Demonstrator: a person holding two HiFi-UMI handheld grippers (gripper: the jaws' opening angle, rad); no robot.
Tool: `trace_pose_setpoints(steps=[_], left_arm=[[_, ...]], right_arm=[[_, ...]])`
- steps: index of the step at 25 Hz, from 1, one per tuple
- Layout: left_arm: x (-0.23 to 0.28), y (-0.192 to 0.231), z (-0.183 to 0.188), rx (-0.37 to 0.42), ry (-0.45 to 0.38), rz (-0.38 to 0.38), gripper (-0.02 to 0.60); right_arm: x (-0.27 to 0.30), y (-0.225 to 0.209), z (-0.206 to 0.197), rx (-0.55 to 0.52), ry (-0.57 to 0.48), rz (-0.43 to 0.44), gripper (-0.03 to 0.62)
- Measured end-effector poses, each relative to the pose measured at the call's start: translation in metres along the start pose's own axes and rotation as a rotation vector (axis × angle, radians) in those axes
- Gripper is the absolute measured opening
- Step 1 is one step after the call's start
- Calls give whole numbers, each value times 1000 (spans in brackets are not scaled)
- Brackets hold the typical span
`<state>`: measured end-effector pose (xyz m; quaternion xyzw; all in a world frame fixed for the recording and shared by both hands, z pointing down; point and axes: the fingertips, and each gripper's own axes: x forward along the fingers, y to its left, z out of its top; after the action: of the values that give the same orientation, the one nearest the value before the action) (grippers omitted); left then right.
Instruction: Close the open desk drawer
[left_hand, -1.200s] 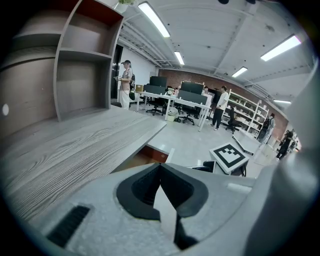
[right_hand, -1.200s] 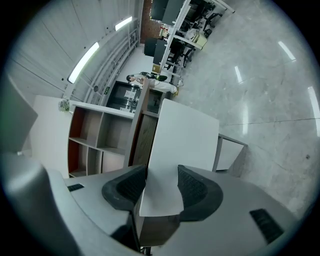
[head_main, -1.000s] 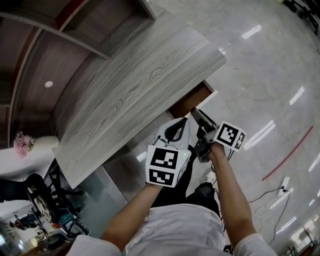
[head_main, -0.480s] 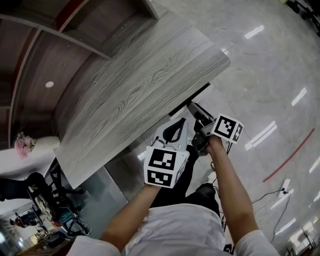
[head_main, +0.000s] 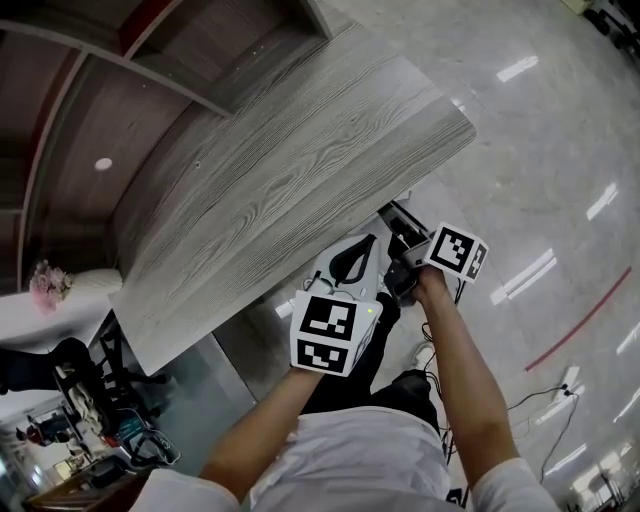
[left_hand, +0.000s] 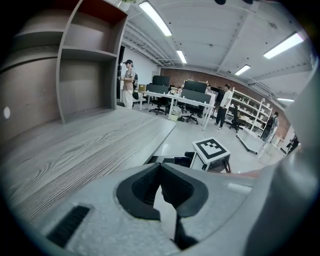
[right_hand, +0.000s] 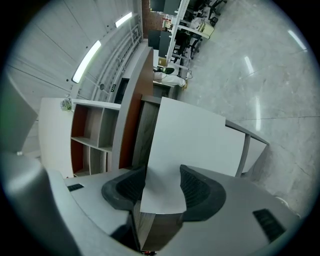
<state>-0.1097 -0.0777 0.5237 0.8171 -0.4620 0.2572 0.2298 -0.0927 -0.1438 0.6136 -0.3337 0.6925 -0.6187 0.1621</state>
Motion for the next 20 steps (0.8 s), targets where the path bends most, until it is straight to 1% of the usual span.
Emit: trace_pose_setpoints(steps=[12,20], left_arm=[[4,13,1,-12,3,14,3],[1,19,6,-19,-3,33,3]], right_arm=[[13,1,3,1,9,12,196],[16,5,3,-20,24,3,196]])
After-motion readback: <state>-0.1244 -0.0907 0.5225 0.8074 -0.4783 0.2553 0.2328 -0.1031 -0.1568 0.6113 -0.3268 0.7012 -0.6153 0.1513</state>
